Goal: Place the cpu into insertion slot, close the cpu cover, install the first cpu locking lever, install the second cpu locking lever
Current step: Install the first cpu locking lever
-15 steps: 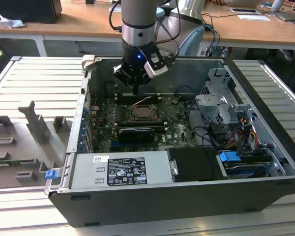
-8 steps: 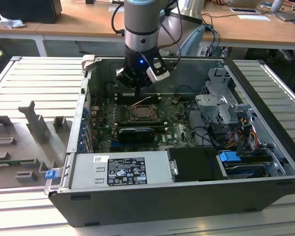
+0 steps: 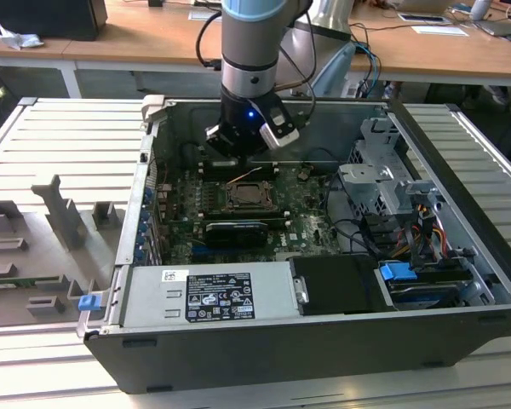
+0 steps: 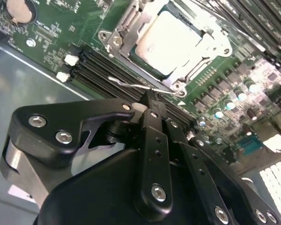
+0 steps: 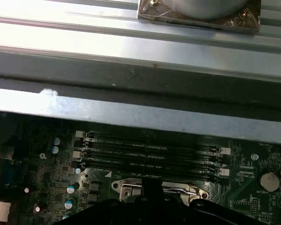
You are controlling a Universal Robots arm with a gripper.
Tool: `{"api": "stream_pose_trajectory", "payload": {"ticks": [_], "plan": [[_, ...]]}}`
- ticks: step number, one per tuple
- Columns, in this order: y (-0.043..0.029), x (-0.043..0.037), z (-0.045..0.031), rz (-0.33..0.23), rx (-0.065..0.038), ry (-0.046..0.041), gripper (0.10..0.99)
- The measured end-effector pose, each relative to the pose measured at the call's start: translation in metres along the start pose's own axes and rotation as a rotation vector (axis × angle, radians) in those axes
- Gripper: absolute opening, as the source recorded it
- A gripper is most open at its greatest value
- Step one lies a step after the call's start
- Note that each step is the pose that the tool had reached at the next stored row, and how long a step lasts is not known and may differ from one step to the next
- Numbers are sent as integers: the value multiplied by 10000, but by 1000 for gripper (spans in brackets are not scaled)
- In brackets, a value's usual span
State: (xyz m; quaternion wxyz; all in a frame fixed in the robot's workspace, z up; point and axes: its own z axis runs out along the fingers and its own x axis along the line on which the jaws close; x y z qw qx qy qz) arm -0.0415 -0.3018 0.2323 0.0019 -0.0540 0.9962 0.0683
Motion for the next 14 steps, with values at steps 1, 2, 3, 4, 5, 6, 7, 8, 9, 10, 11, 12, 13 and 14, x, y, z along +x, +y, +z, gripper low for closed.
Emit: {"api": "stream_pose_trajectory", "payload": {"ticks": [1, 2, 3, 4, 5, 6, 7, 8, 9, 10, 11, 12, 13, 14], "plan": [[1, -12, 8, -1, -1, -1, 106], [3, -29, 21, -1, -1, 0, 106], [5, -43, 33, -1, 1, 1, 106], [8, -50, 41, -1, 0, 0, 106], [11, -58, 51, -1, -1, -1, 106], [14, -67, 60, -1, -1, -1, 106], [17, -76, 68, -1, 0, -1, 106], [19, -91, 81, 0, 0, -1, 106], [20, -101, 88, 0, 1, 0, 106], [19, -113, 95, 3, -6, -2, 106], [17, -118, 99, 52, -106, -19, 106], [16, -121, 104, 131, -190, -39, 106], [16, -124, 106, 196, -221, -52, 106], [15, -127, 110, 232, -244, -62, 106]]}}
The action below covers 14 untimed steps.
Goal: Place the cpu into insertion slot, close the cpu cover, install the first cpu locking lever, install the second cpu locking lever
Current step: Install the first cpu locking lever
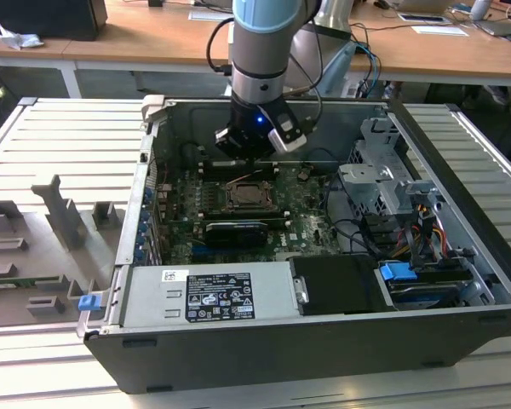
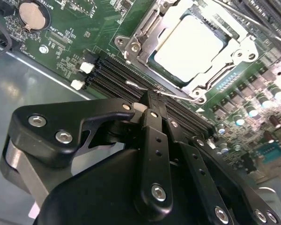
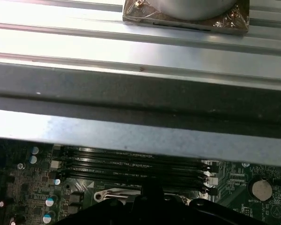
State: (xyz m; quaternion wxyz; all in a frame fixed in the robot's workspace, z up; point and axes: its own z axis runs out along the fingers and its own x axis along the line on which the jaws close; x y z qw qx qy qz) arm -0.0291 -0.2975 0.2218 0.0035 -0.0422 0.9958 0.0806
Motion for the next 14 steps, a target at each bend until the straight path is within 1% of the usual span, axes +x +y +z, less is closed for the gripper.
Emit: {"api": "stream_pose_trajectory", "payload": {"ticks": [2, 8, 10, 14], "plan": [[-1, -9, 5, 7, -3, 0, 106], [-13, -79, 39, 7, -1, 1, 106], [-19, -101, 61, 7, -1, 1, 106], [-27, -117, 102, 7, 1, 1, 106]]}}
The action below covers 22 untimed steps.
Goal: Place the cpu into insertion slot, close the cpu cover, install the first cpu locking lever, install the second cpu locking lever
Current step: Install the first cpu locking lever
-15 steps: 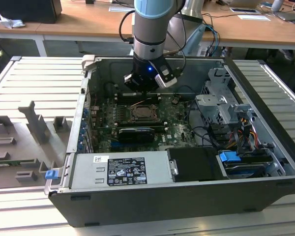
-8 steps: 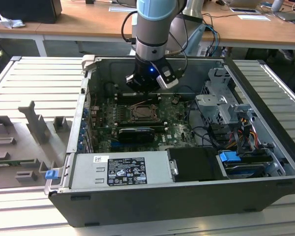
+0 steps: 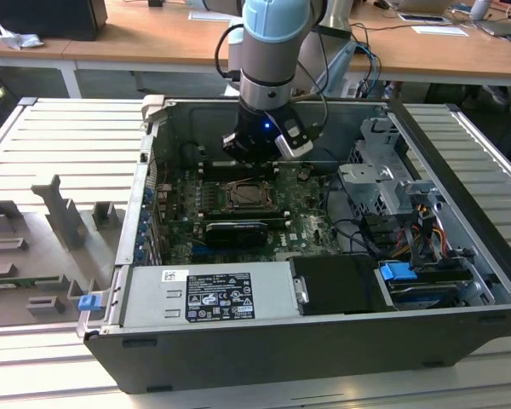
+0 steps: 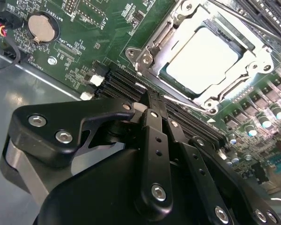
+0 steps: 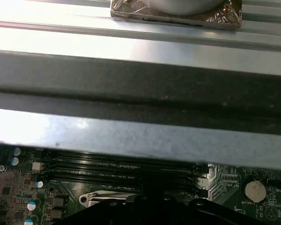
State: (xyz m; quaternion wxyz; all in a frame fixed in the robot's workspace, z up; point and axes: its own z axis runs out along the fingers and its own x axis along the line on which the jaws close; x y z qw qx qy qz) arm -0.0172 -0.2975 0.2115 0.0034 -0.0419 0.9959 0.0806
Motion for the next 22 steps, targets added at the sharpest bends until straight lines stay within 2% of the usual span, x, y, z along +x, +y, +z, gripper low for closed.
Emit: {"api": "stream_pose_trajectory", "payload": {"ticks": [8, 22], "plan": [[-12, -18, 67, 1, 64, 5, 106], [-20, -34, 109, 0, 185, 16, 106]]}}
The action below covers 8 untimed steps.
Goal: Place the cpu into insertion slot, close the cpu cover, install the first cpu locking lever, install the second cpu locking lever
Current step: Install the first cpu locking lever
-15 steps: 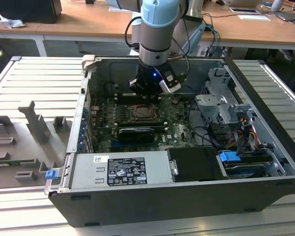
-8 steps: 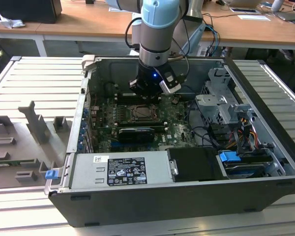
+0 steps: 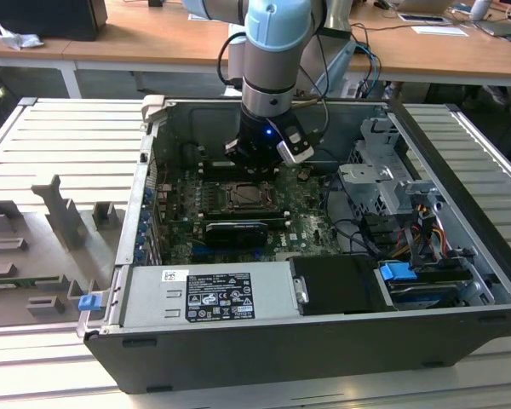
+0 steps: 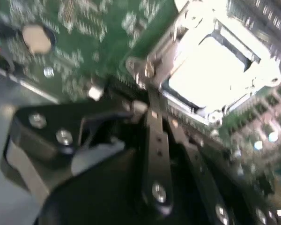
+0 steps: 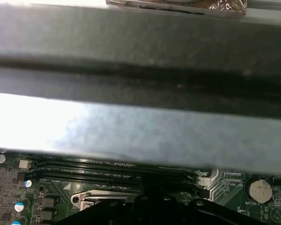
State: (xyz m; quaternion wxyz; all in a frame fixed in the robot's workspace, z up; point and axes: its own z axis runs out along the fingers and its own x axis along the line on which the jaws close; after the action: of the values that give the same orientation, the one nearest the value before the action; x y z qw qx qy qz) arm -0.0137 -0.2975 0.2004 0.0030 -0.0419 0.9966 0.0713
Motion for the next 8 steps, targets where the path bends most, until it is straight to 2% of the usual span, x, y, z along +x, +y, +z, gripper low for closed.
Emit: {"api": "stream_pose_trajectory", "payload": {"ticks": [3, 4, 6, 8], "plan": [[0, -1, -2, 1, 0, 0, 106], [10, -3, -65, 0, -2, -3, 106], [18, -3, -128, 1, -1, -1, 106], [22, -4, -154, 0, -1, -1, 106]]}}
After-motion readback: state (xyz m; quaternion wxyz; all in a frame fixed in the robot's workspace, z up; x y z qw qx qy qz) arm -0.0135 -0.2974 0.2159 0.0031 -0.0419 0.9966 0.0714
